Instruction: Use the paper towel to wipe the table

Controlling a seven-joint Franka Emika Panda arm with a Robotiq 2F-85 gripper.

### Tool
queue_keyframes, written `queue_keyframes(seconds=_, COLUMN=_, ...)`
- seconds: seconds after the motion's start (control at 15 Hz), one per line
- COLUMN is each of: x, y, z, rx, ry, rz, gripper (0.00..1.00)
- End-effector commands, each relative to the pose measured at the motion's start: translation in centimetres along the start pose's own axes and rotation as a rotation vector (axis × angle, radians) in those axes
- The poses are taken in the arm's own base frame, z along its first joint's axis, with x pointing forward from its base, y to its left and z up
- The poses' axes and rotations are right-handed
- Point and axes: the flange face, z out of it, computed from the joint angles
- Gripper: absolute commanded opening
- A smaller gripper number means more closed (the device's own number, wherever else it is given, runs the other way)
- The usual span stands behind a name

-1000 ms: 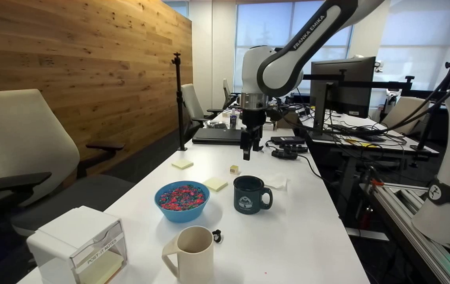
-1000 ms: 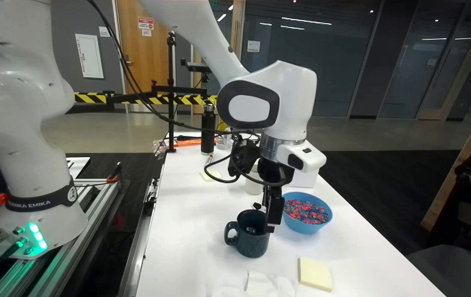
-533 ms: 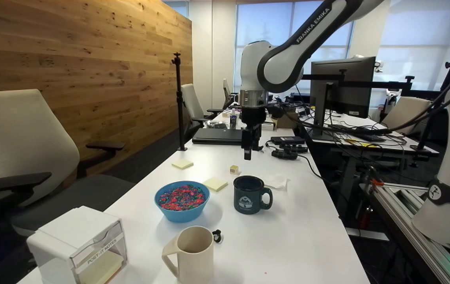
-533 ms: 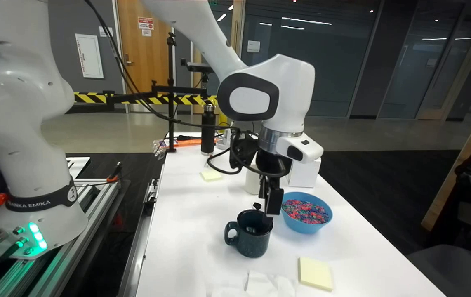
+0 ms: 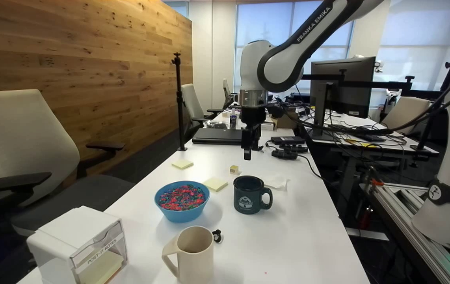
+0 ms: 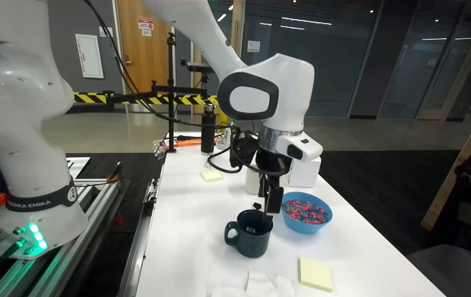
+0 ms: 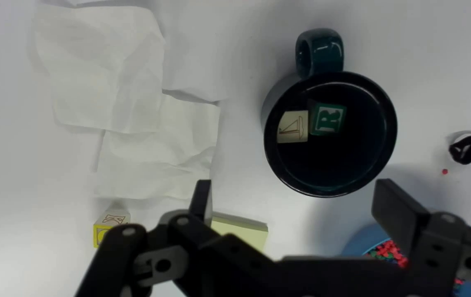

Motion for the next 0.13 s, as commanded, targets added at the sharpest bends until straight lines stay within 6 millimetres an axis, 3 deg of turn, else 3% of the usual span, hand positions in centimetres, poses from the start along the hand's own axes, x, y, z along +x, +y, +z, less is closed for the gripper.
queue_keyframes(seconds=0.0, x=-0.61, y=-0.07, z=-0.88, rx=-0.009, ry=-0.009, rz=-0.024, gripper=1.0)
queue_keyframes(seconds=0.07, x=-0.6, y=-0.15, z=-0.86, rx=-0.009, ry=-0.011, rz=-0.023, gripper=1.0)
